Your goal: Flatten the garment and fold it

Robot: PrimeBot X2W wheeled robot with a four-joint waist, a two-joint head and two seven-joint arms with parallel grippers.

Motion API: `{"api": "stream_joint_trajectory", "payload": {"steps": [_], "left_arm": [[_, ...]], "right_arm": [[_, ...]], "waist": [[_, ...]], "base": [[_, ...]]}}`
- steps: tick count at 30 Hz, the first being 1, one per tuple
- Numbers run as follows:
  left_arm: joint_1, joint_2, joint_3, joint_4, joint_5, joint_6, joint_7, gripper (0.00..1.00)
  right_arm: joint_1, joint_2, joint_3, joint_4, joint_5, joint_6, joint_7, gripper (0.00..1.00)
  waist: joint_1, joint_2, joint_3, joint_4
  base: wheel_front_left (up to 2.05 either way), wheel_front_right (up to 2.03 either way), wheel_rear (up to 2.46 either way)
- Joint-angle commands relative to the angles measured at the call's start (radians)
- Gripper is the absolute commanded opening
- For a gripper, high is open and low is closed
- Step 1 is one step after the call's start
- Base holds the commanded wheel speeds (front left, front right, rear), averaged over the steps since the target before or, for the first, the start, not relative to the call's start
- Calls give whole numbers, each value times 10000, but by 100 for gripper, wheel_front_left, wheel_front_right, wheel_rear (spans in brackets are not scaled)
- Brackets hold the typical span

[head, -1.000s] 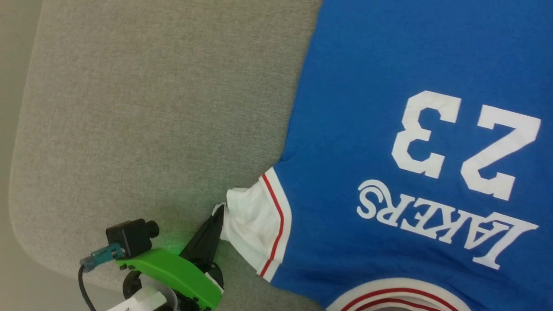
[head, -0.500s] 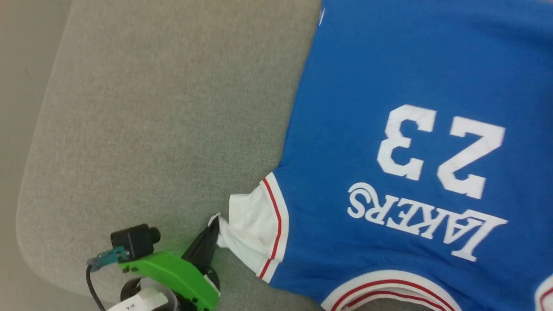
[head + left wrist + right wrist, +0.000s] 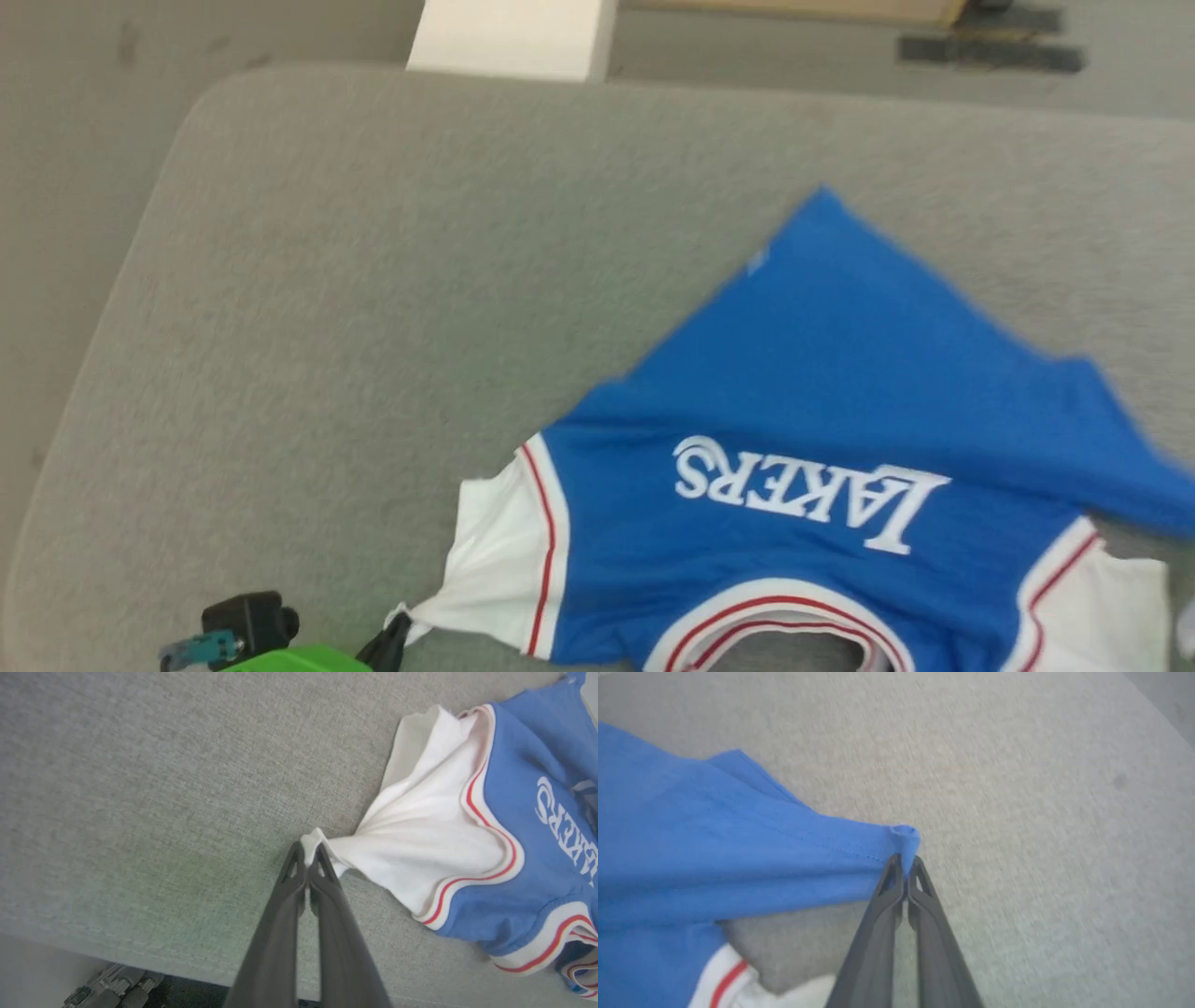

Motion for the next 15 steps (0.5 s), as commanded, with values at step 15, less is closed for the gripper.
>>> {"api": "stream_joint_trajectory", "payload": {"steps": [15], "left_arm": [[226,320,75,-539,-104,293,240,0]], "right_arm": [[1352,273,238,411,453,-15,2727,0]], "waist": [[0,56,-1050,-1328]], "base": [[0,0,0]]}}
